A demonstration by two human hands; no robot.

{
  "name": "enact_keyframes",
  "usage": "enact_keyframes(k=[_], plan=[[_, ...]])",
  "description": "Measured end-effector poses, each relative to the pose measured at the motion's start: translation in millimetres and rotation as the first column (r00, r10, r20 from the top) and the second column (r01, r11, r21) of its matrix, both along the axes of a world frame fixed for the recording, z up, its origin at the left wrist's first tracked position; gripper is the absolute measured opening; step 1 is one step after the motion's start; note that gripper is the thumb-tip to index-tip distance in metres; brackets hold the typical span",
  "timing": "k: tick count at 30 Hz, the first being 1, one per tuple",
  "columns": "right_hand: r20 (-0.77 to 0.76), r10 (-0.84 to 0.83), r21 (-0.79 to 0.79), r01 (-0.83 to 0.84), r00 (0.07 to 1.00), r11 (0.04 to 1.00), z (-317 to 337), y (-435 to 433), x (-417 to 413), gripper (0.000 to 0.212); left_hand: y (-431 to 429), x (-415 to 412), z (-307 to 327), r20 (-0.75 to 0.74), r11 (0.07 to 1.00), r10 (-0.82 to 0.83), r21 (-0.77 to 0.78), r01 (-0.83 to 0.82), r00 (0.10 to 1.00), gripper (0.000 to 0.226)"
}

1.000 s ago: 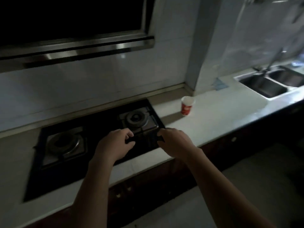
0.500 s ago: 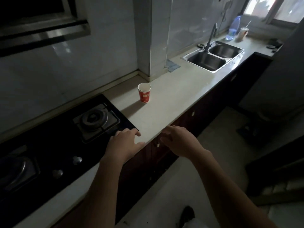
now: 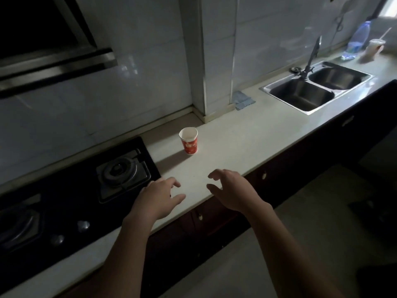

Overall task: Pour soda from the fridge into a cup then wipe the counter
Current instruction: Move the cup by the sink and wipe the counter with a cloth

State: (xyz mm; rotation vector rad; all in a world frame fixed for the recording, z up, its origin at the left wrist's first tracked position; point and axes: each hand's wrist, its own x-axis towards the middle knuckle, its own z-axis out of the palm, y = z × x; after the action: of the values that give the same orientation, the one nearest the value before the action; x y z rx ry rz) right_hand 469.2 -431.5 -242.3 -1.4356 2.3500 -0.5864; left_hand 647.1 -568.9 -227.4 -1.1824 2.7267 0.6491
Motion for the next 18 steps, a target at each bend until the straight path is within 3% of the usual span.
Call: enact_keyframes(k=[7, 13, 18], plan=[[-0.013, 0.081, 0.016, -0.081, 0.997, 0.997, -12.4, -42.8, -50.0, 0.037, -19.3, -20.5, -18.8, 0.044, 0.993, 0.112, 0.020, -0.113, 0.993, 0.036], [0.007, 0.118, 0.059, -0.118, 0.993, 0.991, -25.0, -101.0, -82.3, 0.035, -77.5, -83.9, -36.6, -0.060, 0.992, 0.124, -0.001, -0.124, 0.990, 0.032], [-0.044, 0.043, 0.152, -0.036, 0.998, 0.988, -20.9, -131.6, -143.1, 0.034, -129.5, -129.9, -56.7, 0.006, 0.993, 0.080, 0.083, -0.080, 0.997, 0.032]])
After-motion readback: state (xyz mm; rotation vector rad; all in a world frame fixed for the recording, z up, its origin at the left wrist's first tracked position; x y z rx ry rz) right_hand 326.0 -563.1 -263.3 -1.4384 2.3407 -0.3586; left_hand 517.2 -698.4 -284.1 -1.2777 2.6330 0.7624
